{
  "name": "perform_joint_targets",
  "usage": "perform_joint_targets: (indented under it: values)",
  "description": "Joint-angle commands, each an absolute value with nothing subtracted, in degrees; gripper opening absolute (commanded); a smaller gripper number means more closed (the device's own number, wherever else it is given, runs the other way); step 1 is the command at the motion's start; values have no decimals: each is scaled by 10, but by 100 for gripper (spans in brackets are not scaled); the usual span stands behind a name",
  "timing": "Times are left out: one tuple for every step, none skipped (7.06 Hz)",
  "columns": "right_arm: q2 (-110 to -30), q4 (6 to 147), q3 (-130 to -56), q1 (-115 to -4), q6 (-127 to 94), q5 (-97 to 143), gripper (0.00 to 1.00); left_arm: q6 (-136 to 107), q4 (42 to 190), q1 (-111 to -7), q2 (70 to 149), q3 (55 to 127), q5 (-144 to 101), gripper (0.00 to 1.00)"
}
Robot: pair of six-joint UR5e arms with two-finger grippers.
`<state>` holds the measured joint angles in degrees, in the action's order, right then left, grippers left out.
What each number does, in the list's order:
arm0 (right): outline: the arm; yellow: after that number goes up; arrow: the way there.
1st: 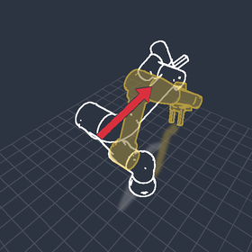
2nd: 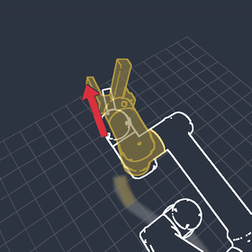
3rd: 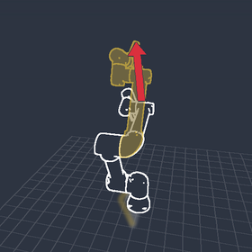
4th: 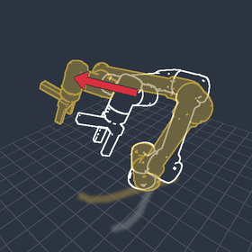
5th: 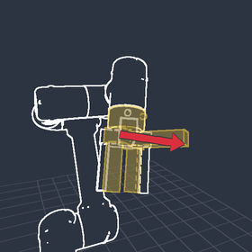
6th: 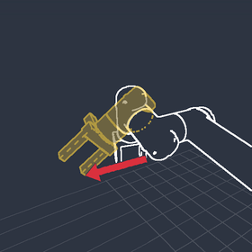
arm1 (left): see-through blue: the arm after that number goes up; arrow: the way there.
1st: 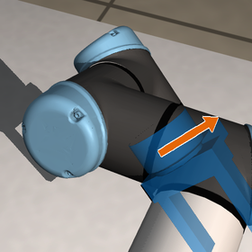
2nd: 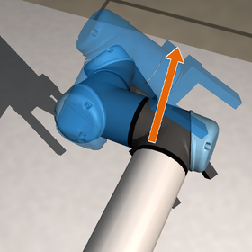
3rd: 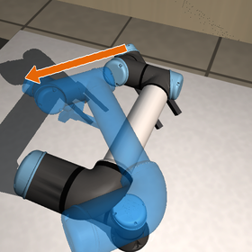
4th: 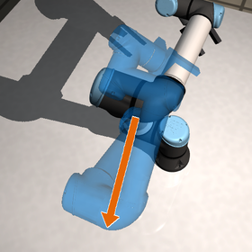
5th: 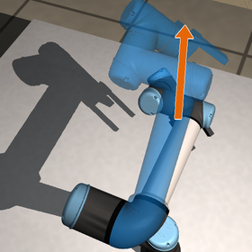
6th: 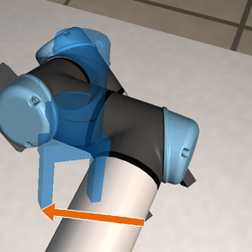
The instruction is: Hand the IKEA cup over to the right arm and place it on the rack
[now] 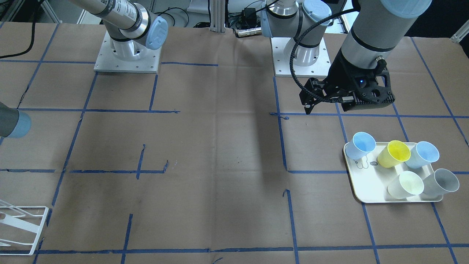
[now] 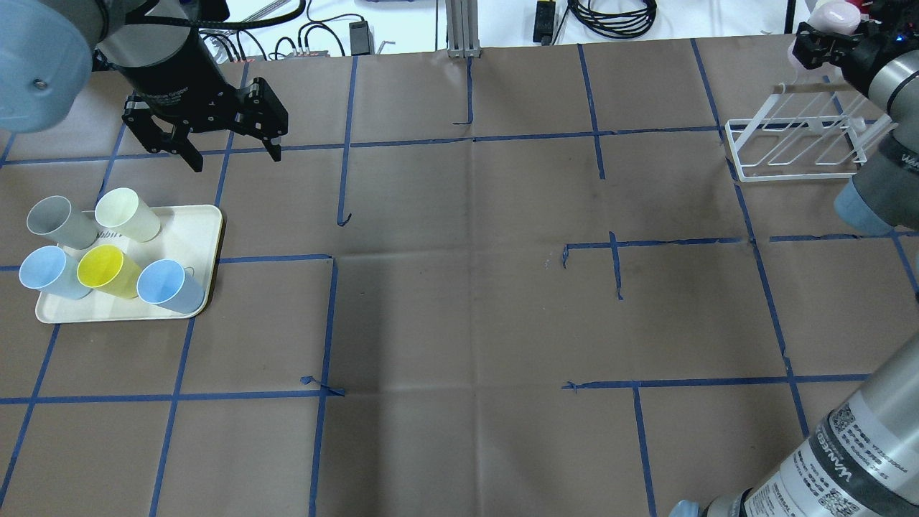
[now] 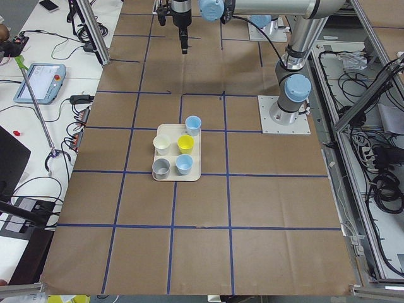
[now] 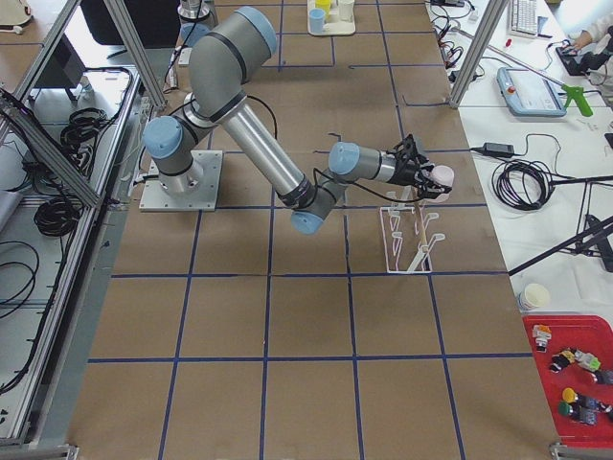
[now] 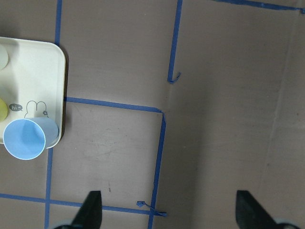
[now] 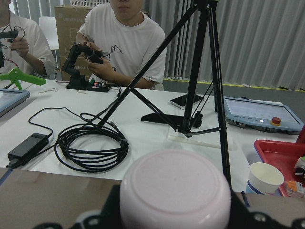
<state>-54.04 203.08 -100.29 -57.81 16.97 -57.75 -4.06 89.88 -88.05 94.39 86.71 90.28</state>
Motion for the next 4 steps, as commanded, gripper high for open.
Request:
perform_joint_targets:
  values:
    - [-534, 2031, -1007, -579, 158, -577, 26, -36, 875, -879, 941, 881, 901, 99]
    - [-530, 2030, -1008, -579, 158, -577, 27, -36, 875, -879, 940, 881, 899, 99]
    - [-524, 2030, -1009, -579, 158, -577, 28, -37, 875, -879, 938, 880, 898, 99]
    - [-522, 2029, -1009, -579, 157, -578, 33, -37, 875, -879, 934, 881, 898, 99]
